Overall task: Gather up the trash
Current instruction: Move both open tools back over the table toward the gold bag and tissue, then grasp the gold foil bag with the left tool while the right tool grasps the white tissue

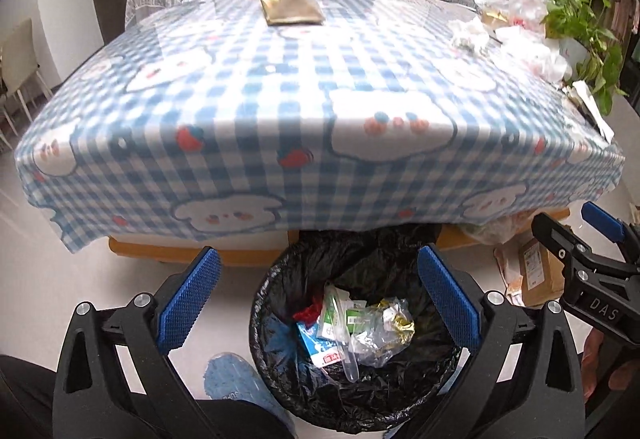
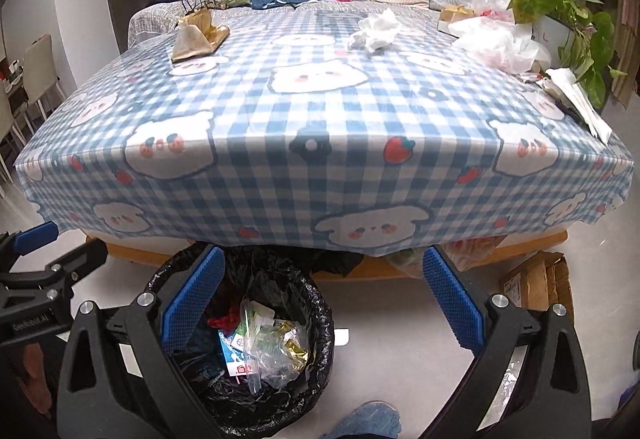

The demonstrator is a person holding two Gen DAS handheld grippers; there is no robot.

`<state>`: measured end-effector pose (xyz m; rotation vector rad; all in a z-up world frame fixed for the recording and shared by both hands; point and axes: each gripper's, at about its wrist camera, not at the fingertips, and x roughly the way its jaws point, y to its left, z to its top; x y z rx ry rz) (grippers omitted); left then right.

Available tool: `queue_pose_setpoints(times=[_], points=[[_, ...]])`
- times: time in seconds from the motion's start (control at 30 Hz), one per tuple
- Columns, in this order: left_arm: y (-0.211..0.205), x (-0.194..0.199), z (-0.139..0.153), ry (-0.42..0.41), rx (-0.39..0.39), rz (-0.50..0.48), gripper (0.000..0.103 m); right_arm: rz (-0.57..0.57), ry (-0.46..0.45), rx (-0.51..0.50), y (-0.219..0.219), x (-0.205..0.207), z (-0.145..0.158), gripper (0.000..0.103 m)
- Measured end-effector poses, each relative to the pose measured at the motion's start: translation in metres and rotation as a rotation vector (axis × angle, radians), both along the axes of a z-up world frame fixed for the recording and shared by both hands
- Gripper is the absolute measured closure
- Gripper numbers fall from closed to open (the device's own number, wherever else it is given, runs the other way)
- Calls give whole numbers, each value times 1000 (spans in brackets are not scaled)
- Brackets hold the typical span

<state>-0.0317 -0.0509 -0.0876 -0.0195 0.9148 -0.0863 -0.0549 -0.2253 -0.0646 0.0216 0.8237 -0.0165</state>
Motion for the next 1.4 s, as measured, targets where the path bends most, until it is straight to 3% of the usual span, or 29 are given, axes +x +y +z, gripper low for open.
queue_pose_setpoints(times=[0.67, 1.07, 1.4], points=[[17, 93, 69, -46, -26, 16, 6, -23, -89, 8, -22, 70, 60, 8], [24, 183, 83, -51, -12, 47, 6, -84, -93, -16, -49, 146, 70, 8], [24, 265, 85, -49, 26, 61, 6, -96, -67, 6, -56, 222, 61, 8]])
